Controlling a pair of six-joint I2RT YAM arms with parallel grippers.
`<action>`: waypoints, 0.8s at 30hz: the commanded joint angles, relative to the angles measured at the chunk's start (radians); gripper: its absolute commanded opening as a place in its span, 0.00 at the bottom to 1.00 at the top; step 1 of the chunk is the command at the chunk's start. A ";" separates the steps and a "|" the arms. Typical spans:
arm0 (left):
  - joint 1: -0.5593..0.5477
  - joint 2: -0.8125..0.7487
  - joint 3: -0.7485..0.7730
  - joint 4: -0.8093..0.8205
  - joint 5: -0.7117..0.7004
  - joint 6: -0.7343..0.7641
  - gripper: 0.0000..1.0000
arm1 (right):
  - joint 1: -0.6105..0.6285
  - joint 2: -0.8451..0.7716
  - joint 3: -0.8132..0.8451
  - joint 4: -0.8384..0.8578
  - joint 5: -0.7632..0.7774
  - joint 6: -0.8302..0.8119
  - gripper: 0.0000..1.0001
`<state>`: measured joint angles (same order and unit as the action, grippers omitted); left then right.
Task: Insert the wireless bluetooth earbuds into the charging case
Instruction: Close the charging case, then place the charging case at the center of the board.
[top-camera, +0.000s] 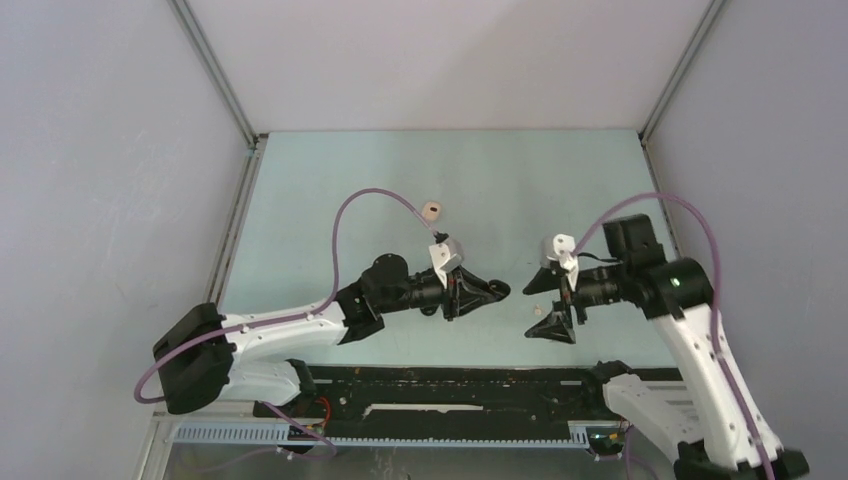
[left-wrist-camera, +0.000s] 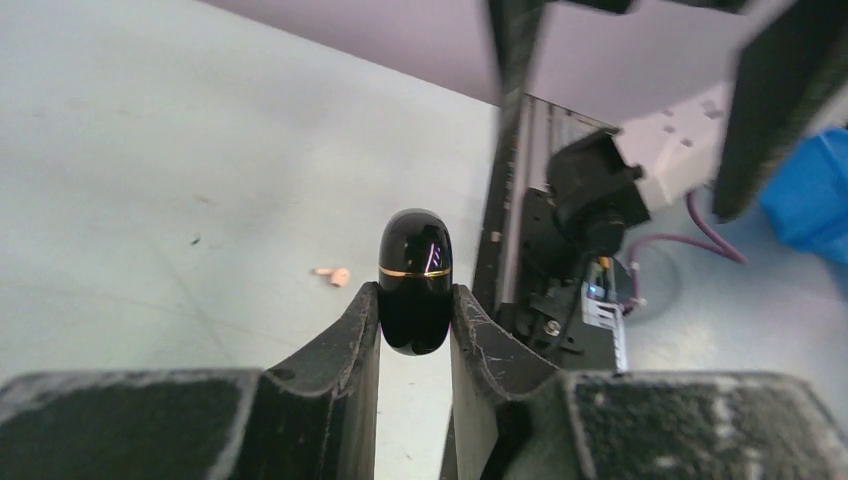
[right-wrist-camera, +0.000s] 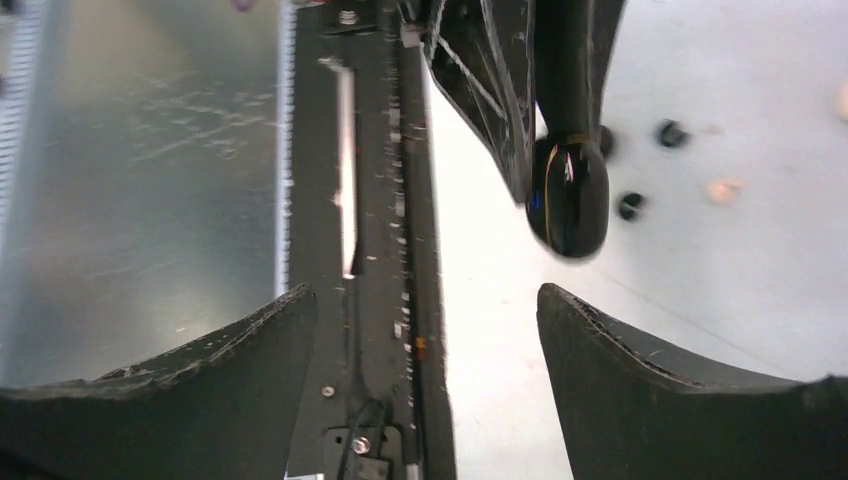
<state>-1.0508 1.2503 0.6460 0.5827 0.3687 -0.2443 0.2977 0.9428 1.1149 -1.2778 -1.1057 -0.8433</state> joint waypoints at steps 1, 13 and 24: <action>0.034 -0.009 0.021 0.009 -0.085 -0.039 0.00 | -0.093 -0.133 -0.019 0.143 0.207 0.202 0.84; 0.123 -0.070 0.042 -0.300 -0.292 -0.108 0.00 | -0.236 -0.100 -0.344 0.623 0.438 0.517 0.92; 0.354 -0.033 -0.059 -0.262 -0.580 -0.399 0.05 | -0.237 -0.129 -0.379 0.605 0.327 0.492 0.97</action>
<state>-0.7292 1.2106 0.6151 0.2707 -0.0452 -0.5137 0.0620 0.8215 0.7456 -0.7101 -0.7547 -0.3550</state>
